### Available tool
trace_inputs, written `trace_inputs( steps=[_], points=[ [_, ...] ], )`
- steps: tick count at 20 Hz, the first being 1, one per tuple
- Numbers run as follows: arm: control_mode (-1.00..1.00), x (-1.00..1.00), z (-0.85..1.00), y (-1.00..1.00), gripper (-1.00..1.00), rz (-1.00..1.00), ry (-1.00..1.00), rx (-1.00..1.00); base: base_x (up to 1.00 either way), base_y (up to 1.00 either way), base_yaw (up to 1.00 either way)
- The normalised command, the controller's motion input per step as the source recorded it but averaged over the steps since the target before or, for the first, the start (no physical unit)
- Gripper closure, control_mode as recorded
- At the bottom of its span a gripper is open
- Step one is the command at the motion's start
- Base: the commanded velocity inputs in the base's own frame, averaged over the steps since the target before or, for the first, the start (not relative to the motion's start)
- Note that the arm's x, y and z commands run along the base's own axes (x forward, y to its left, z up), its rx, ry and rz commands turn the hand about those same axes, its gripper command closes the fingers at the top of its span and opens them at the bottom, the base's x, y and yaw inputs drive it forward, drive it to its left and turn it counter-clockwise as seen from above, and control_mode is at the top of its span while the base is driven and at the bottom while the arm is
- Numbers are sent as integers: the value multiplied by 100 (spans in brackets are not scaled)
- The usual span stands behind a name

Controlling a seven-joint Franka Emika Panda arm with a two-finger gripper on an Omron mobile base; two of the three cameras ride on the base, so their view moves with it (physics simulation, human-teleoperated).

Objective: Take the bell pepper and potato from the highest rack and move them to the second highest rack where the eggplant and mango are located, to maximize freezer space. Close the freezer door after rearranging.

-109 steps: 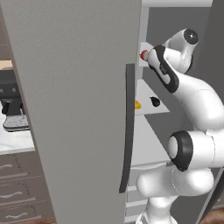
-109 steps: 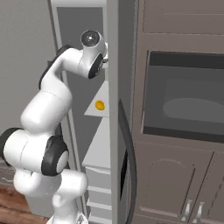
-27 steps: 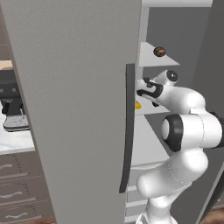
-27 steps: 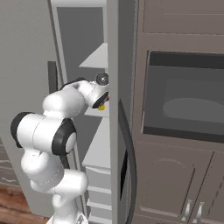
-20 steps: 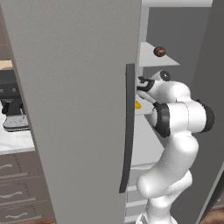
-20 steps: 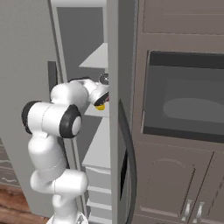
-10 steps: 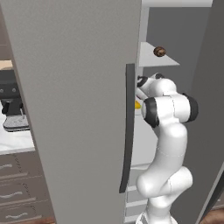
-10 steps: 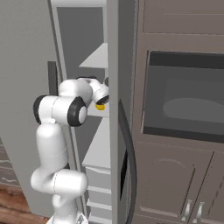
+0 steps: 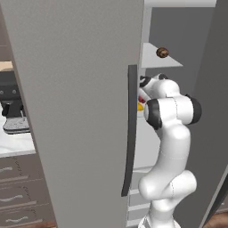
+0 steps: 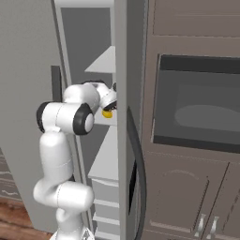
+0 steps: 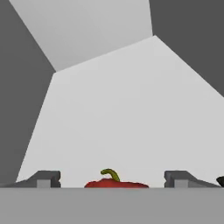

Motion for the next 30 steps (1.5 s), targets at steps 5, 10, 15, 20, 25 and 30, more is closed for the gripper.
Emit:
trace_inputs(
  steps=[5,10,15,20,25,30],
  points=[
    [-100,-39,71,23,-100,0,-16,0,0,0,0],
    [-100,-94,90,17,-100,0,-19,-1,0,0,0],
    [-100,-100,51,0,-100,0,-6,0,0,0,0],
    [-100,-100,78,0,-100,0,-10,-1,0,0,0],
    [-100,-93,100,1,-100,0,-14,-12,0,0,0],
    [-100,-69,100,0,-100,0,-1,-10,0,0,0]
  ],
)
